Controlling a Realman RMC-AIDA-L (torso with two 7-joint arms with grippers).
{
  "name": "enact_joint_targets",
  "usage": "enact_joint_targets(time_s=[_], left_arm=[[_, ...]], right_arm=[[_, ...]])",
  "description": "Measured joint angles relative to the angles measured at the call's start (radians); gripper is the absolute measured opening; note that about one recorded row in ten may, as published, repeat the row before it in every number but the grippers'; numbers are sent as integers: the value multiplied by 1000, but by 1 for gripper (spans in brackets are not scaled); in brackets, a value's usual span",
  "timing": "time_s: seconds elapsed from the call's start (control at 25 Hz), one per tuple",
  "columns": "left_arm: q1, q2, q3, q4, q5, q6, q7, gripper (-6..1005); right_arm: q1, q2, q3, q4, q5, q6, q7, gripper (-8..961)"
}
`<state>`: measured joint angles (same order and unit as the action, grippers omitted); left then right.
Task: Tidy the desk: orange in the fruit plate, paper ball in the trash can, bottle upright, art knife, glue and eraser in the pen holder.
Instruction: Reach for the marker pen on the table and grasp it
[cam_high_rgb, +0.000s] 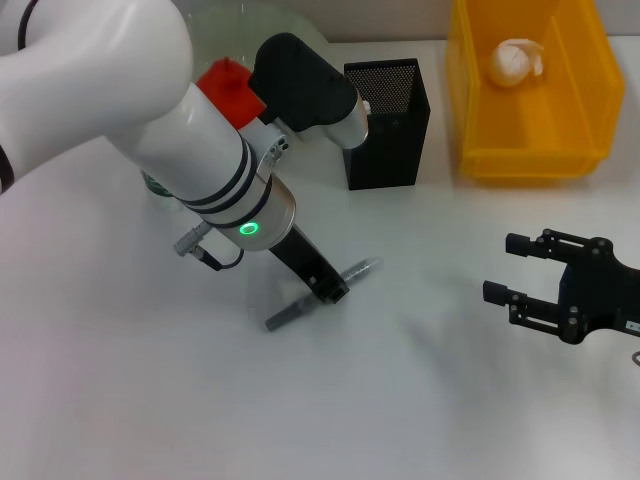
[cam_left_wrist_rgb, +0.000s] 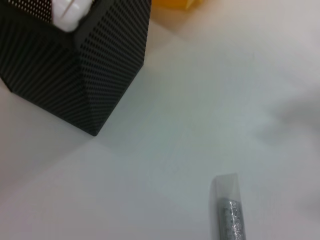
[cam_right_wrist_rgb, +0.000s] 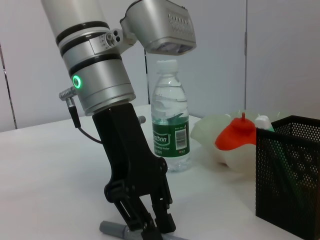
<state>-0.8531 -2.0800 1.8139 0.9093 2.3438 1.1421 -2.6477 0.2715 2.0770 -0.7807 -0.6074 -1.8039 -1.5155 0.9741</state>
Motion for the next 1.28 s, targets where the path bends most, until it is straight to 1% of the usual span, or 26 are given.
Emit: enact_joint_targets(time_s=[0.96,1.28], left_arm=[[-1,0,8,1,0,0,26,301],[-2,0,20,0,4,1,27,261]], right_arm=[[5,0,10,8,0,0,3,684],[6,0,11,9,0,0,3,688]])
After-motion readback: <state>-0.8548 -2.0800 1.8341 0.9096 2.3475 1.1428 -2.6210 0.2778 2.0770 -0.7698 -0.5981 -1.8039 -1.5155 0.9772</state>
